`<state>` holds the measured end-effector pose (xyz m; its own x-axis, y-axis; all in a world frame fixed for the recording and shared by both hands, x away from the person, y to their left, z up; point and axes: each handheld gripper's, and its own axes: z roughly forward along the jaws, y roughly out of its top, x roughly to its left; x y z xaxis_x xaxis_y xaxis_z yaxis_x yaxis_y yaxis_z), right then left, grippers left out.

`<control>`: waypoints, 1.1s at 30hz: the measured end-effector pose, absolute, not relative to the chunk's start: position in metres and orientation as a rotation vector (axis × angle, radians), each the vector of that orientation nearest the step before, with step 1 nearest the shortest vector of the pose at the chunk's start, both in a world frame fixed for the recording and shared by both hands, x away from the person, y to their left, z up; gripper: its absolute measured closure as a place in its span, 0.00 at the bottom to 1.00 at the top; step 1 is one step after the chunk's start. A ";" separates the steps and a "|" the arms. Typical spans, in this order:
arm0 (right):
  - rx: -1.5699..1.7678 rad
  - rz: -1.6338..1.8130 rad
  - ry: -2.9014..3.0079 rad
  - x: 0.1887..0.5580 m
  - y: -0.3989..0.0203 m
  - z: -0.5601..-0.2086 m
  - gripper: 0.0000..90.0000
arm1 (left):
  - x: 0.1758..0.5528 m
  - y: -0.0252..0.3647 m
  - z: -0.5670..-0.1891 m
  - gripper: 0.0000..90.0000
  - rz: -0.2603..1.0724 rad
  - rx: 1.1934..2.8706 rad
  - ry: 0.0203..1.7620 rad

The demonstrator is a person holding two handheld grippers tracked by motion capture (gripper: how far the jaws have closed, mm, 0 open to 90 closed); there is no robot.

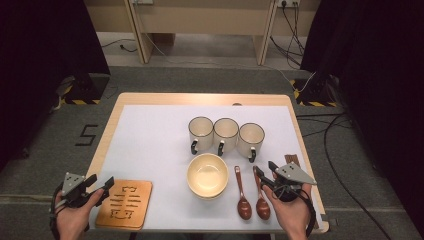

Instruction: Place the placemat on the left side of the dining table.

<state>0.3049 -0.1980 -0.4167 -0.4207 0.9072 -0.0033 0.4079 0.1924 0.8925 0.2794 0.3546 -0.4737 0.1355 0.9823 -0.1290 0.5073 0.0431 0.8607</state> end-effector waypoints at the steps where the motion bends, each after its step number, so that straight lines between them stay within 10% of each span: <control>1: 1.224 1.181 1.921 0.306 -0.199 -0.417 0.58 | 0.280 0.355 -0.474 0.38 0.732 1.567 1.485; 33: 1.062 1.369 1.989 0.308 -0.145 -0.390 0.52 | 0.270 0.358 -0.463 0.38 0.679 1.577 1.423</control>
